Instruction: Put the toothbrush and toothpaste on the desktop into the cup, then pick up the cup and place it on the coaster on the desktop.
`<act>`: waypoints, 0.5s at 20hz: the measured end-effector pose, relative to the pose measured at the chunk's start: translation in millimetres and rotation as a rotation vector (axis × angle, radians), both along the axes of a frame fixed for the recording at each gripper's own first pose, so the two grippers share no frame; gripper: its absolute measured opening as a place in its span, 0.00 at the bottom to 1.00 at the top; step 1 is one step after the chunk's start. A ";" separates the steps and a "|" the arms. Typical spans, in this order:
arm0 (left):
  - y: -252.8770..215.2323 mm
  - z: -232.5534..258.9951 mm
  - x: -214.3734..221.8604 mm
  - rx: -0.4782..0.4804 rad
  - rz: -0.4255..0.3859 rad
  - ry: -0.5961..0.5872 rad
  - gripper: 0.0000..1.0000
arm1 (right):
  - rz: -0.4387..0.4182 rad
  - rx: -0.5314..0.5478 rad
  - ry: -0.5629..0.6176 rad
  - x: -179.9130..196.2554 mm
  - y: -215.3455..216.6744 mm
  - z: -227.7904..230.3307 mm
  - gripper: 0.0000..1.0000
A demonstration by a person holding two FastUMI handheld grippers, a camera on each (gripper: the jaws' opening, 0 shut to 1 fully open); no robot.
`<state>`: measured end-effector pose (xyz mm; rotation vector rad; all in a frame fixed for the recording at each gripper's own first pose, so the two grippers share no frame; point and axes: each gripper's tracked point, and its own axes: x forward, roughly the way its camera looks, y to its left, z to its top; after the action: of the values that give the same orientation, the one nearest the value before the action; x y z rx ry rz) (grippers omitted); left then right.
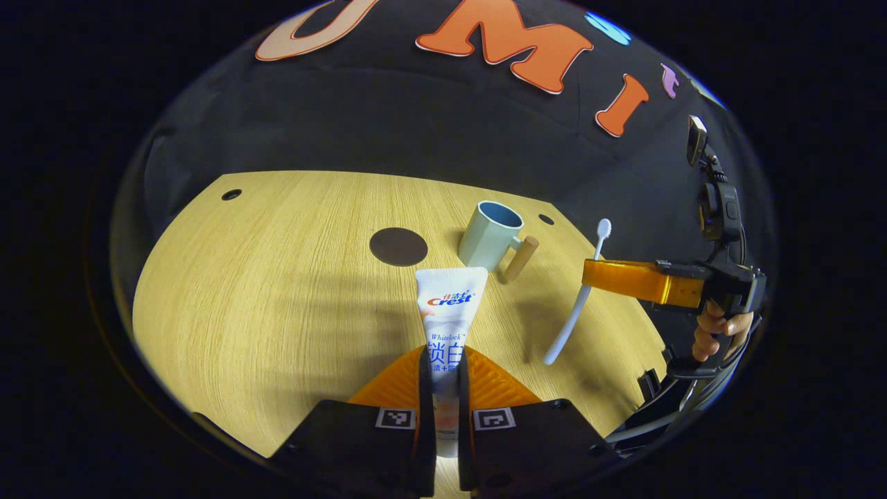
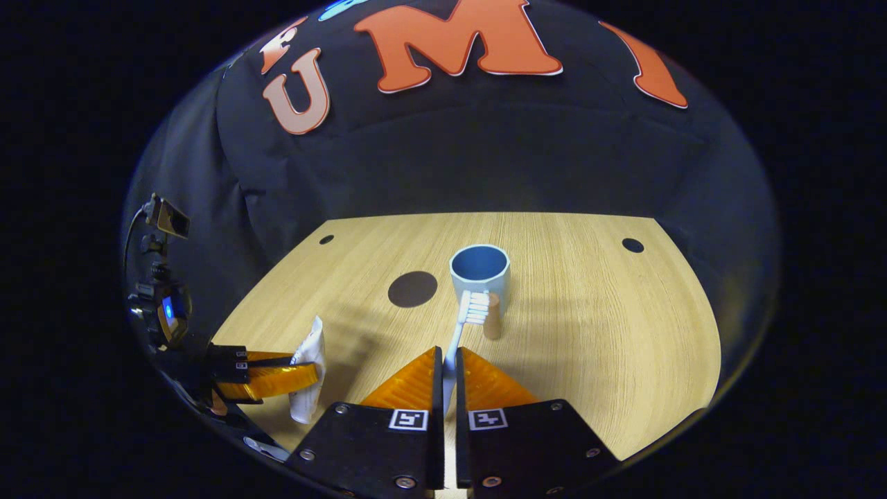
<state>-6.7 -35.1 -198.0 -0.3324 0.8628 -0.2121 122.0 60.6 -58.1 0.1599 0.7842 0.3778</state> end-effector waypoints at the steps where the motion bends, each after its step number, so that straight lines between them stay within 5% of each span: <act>1: 1.3 2.2 1.1 0.005 0.002 -0.011 0.16 | -0.005 0.003 -0.019 6.8 -0.7 8.1 0.07; 10: 9.5 14.5 2.0 -0.015 0.033 -0.037 0.16 | -0.038 -0.002 -0.117 60.0 0.5 33.0 0.07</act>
<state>-4.7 -25.6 -183.5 -0.3558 0.8188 -0.1932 182.0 61.1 -25.1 0.1492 0.6650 0.3475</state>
